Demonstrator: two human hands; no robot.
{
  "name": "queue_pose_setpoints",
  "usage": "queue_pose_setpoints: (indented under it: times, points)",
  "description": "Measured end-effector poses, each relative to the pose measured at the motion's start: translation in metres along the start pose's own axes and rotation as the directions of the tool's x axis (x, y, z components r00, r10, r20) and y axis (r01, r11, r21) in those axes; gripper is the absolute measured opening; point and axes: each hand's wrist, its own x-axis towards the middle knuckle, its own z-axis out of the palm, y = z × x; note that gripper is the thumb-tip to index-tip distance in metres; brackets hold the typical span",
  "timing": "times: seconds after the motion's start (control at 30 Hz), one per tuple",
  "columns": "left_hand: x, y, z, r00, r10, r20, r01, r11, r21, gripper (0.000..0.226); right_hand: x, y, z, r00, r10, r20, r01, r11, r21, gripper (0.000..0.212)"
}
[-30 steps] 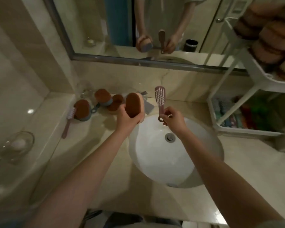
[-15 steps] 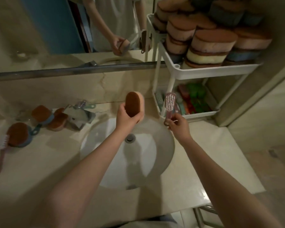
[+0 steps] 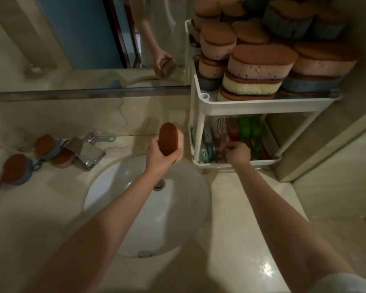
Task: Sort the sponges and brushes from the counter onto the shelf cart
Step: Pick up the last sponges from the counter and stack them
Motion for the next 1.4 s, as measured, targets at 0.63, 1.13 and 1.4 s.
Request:
queue_pose_setpoints:
  times: [0.63, 1.13, 1.4]
  points:
    - [-0.009, 0.004, -0.006, 0.999, 0.037, -0.039, -0.038, 0.999, -0.027, 0.070, -0.004, -0.013, -0.003, 0.993, -0.107, 0.053, 0.116, 0.965, -0.237, 0.017]
    - [-0.041, 0.085, -0.061, 0.907, 0.407, 0.107, -0.371, 0.894, -0.251, 0.071, -0.102, -0.126, -0.069, 0.587, -0.757, -0.288, 0.801, 0.594, 0.072, 0.015]
    - [-0.030, 0.152, -0.069, 0.805, 0.569, 0.170, -0.504, 0.806, -0.310, 0.061, -0.107, -0.170, -0.108, 0.557, -0.764, -0.325, 0.830, 0.507, 0.231, 0.040]
